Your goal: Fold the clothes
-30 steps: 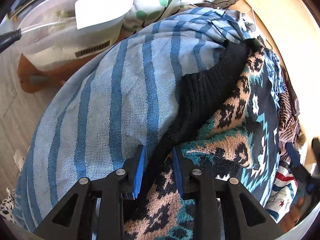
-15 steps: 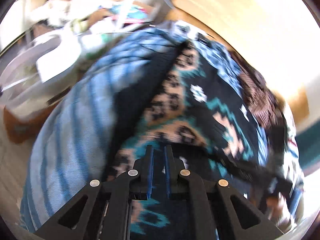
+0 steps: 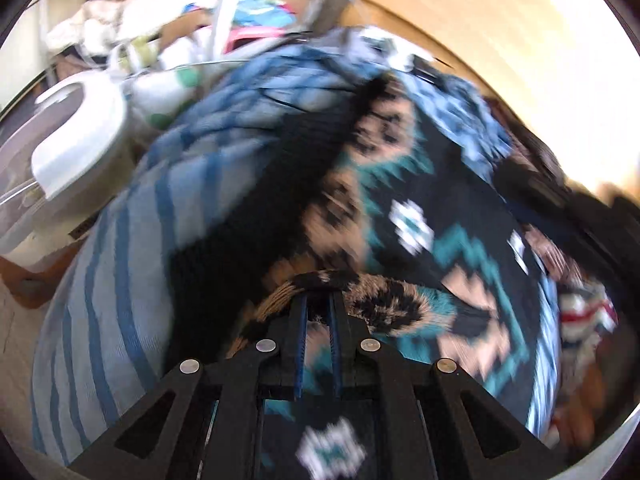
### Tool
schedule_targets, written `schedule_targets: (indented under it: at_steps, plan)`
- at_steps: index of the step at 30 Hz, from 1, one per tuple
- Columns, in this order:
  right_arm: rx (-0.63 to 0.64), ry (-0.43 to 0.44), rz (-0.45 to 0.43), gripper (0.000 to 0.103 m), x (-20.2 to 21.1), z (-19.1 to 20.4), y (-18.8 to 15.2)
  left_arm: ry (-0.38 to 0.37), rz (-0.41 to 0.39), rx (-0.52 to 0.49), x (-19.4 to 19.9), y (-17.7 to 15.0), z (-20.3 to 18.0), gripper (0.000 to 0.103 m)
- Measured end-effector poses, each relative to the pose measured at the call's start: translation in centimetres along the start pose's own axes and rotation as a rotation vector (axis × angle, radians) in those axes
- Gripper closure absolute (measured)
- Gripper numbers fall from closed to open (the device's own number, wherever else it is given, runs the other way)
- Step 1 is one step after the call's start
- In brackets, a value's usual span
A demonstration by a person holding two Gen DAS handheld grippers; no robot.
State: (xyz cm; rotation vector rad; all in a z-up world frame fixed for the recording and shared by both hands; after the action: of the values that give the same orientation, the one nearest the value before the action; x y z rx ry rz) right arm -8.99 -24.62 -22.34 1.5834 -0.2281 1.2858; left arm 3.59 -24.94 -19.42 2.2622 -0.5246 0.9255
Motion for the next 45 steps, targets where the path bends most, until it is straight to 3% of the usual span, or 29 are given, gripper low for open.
schedule_targets:
  at_steps: [3, 6, 8, 12, 14, 17, 23, 25, 27, 28, 29, 34, 40, 45]
  plan:
    - [-0.027, 0.037, 0.035, 0.038, 1.7, -1.3, -2.1, 0.010, -0.050, 0.126, -0.4, 1.5, 2.4, 0.093]
    - [0.003, 0.036, 0.074, 0.037, 1.8, -1.8, -4.9, 0.065, -0.078, 0.237, 0.3, 1.8, 4.8, 0.093]
    - [0.023, 0.022, 0.103, 0.036, 1.0, -1.8, -6.1, 0.023, -0.088, 0.294, 1.3, 1.3, 5.5, 0.093]
    - [0.046, 0.030, 0.194, 0.032, -1.8, -0.8, -7.5, -0.038, -0.080, 0.268, 4.2, -0.5, 4.7, 0.093]
    - [0.060, 0.040, 0.230, 0.020, -3.2, 0.1, -7.9, -0.043, -0.040, 0.220, 5.6, -2.0, 4.1, 0.092]
    - [0.072, 0.036, 0.333, 0.019, -5.6, 1.0, -9.9, -0.018, 0.036, 0.175, 7.2, -4.6, 3.8, 0.092]
    - [0.143, 0.000, 0.317, 0.017, -4.8, 1.5, -11.8, -0.128, 0.089, 0.322, 9.8, -9.8, 6.3, 0.092]
    - [0.137, 0.007, 0.339, 0.018, -4.4, 0.9, -11.5, -0.158, 0.058, 0.352, 11.0, -10.4, 7.3, 0.091]
    - [0.112, 0.006, 0.331, 0.018, -4.0, 0.1, -10.5, -0.192, 0.032, 0.370, 12.0, -10.8, 8.1, 0.064]
    - [0.096, 0.008, 0.320, 0.018, -3.8, -0.3, -9.8, -0.209, 0.013, 0.375, 12.4, -10.8, 8.4, 0.033]
    - [0.081, 0.010, 0.310, 0.018, -3.6, -0.7, -9.2, -0.222, -0.008, 0.374, 12.9, -10.8, 8.6, 0.022]
    - [0.020, 0.036, 0.270, 0.018, -3.8, -1.3, -6.2, -0.183, -0.024, 0.322, 13.7, -10.8, 8.9, 0.023]
    - [-0.080, 0.039, 0.231, 0.020, -6.5, -2.0, -2.0, -0.090, 0.045, 0.206, 12.0, -11.2, 7.5, 0.024]
    - [-0.061, -0.040, 0.241, 0.023, -9.8, -1.6, 0.7, -0.010, 0.052, 0.150, 11.2, -11.2, 6.8, 0.024]
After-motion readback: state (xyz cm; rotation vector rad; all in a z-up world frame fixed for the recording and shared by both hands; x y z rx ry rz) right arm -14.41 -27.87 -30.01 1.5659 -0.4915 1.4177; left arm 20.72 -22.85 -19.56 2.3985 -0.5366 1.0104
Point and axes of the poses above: each gripper's, at about its wrist camera, not at the fingertips, and x roughly against the way its jaws point, z to its left, y to its top, the point moved 6 cm from there along -x, roughly the way its jaws point, and after that the axes turned 13 degrees about -y, right-handed, at the moved point
